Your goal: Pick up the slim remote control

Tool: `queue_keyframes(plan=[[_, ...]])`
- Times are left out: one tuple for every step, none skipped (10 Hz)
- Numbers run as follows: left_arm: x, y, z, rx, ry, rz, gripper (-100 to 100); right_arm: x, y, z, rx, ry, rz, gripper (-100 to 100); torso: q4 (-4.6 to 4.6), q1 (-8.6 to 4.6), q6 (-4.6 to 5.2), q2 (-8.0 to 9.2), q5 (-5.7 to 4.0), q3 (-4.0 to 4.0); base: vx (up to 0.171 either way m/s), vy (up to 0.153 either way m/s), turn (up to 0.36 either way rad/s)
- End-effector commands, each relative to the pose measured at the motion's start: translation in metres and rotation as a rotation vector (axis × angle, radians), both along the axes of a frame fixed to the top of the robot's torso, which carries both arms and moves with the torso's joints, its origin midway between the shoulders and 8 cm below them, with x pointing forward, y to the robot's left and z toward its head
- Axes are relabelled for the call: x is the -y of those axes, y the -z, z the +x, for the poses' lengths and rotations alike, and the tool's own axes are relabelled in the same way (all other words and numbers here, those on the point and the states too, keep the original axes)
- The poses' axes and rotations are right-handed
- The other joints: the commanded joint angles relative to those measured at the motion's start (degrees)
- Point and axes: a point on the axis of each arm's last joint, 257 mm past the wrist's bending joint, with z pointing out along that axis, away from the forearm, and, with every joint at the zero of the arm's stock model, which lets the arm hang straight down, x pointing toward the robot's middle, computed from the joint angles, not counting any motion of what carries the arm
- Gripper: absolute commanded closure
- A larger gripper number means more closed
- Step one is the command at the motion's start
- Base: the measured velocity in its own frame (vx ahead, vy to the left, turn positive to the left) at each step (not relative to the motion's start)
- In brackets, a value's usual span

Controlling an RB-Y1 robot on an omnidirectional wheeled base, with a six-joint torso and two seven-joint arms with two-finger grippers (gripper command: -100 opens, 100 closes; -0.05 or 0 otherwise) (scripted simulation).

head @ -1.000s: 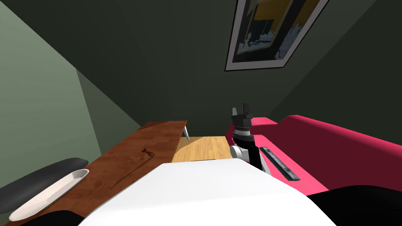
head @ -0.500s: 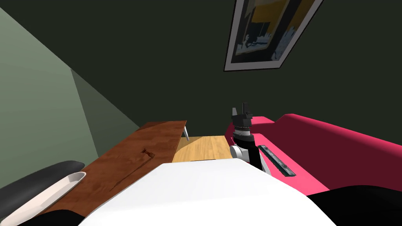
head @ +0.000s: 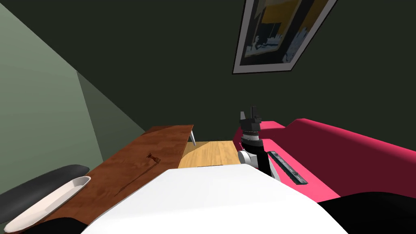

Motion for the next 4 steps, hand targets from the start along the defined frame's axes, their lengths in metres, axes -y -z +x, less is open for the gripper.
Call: queue_keyframes(plan=[[-0.0041,-0.0079,0.0028,-0.002,0.011,0.0,100,0.0,0.0,0.0,0.0,0.0,0.0,0,0.0,0.0,0.0,0.0,0.0,0.0,0.029,-0.038,0.1],[-0.0073,-0.0134,0.0041,-0.003,0.017,0.0,100,0.0,0.0,0.0,0.0,0.0,0.0,0,0.0,-0.08,0.04,-0.05,0.01,-0.02,0.022,-0.035,0.067],[-0.0059,-0.0096,0.0024,-0.003,0.015,0.001,100,0.0,0.0,0.0,0.0,0.0,0.0,0,-0.01,-0.09,0.05,-0.05,0.0,-0.04,0.008,-0.015,0.014],[-0.006,-0.0101,0.0026,-0.003,0.014,0.0,0,0.0,0.0,0.0,0.0,0.0,0.0,0,0.0,-0.02,0.06,-0.03,0.03,-0.02,0.0,0.0,0.0]])
